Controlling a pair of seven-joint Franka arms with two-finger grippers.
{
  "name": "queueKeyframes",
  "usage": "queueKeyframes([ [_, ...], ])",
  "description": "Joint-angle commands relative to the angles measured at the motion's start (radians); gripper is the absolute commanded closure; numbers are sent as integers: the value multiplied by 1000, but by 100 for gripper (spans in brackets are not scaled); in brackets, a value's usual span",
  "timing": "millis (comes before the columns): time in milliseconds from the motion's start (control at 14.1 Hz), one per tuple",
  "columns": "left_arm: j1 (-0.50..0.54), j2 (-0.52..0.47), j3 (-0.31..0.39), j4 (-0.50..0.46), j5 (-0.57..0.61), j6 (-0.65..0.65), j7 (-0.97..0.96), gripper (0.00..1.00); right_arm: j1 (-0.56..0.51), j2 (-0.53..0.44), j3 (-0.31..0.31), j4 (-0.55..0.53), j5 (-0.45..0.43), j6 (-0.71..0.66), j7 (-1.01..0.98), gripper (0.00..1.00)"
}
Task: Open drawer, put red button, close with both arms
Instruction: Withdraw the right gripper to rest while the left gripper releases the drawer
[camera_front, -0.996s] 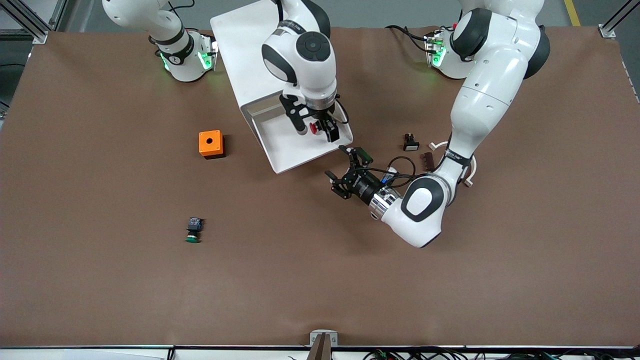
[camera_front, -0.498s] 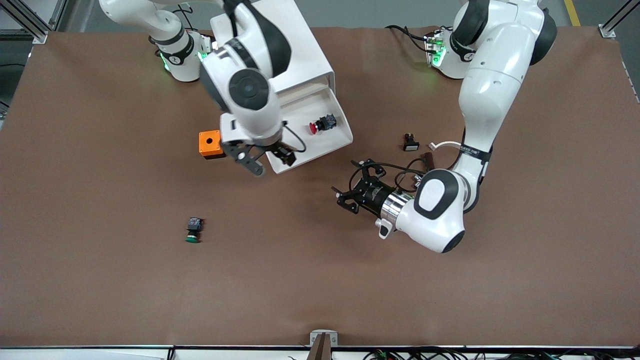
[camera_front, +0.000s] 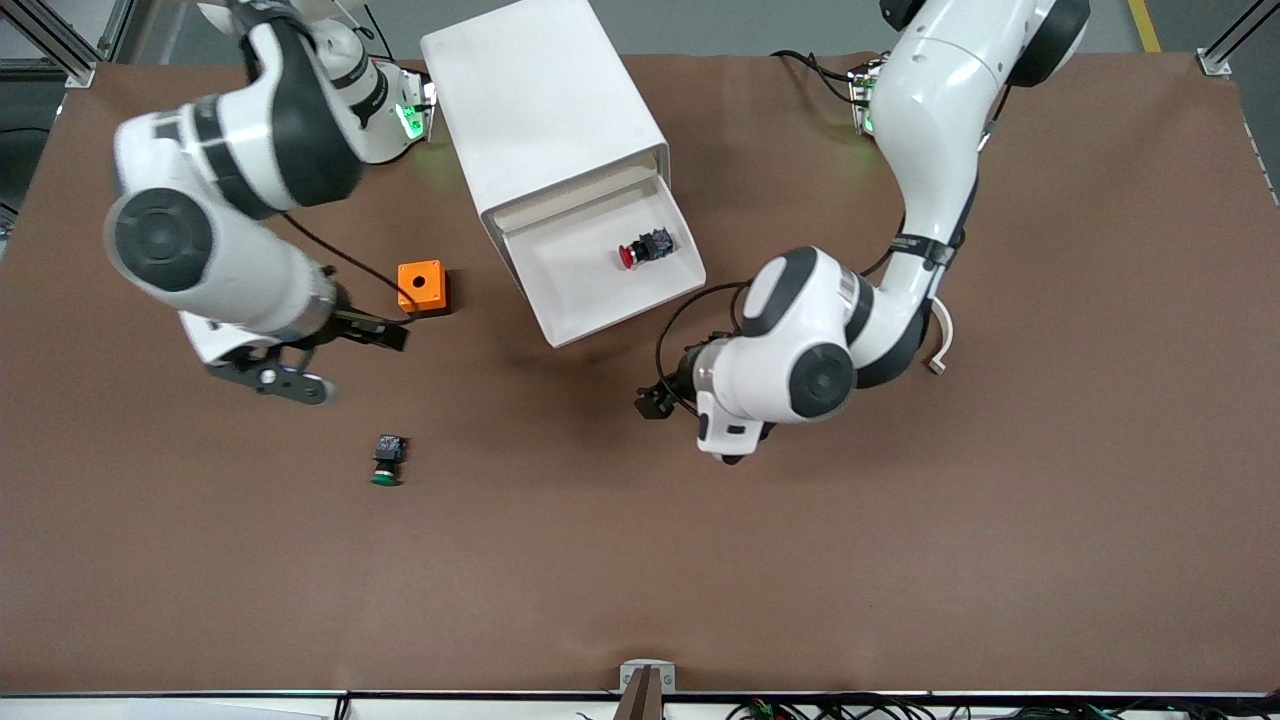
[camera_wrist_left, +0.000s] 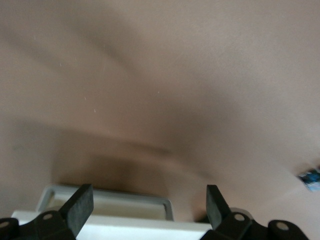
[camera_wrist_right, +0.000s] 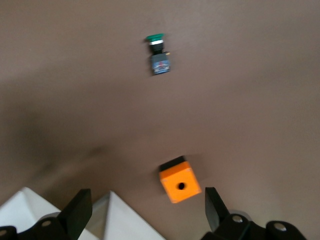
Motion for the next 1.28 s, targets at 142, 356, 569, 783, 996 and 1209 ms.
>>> queueKeyframes([
  [142, -114, -16, 17, -40, 241, 28, -13, 1, -171, -73, 23, -11, -26, -80, -274, 0],
  [356, -158, -16, 12, -48, 315, 26, -41, 1, -236, -84, 23, -22, -30, -94, -380, 0],
  [569, -206, -5, 17, -51, 321, 25, -69, 1, -264, -84, 23, -14, -31, -102, -429, 0],
  [783, -247, -5, 17, -68, 342, 25, -70, 1, -267, -81, 25, -2, -30, -97, -429, 0],
  [996, -283, -14, 15, -87, 356, 23, -72, 1, -268, -75, 25, 23, -30, -93, -431, 0],
  [1209, -297, -19, 8, -89, 355, 26, -79, 1, -272, -73, 25, 44, -31, -90, -506, 0],
])
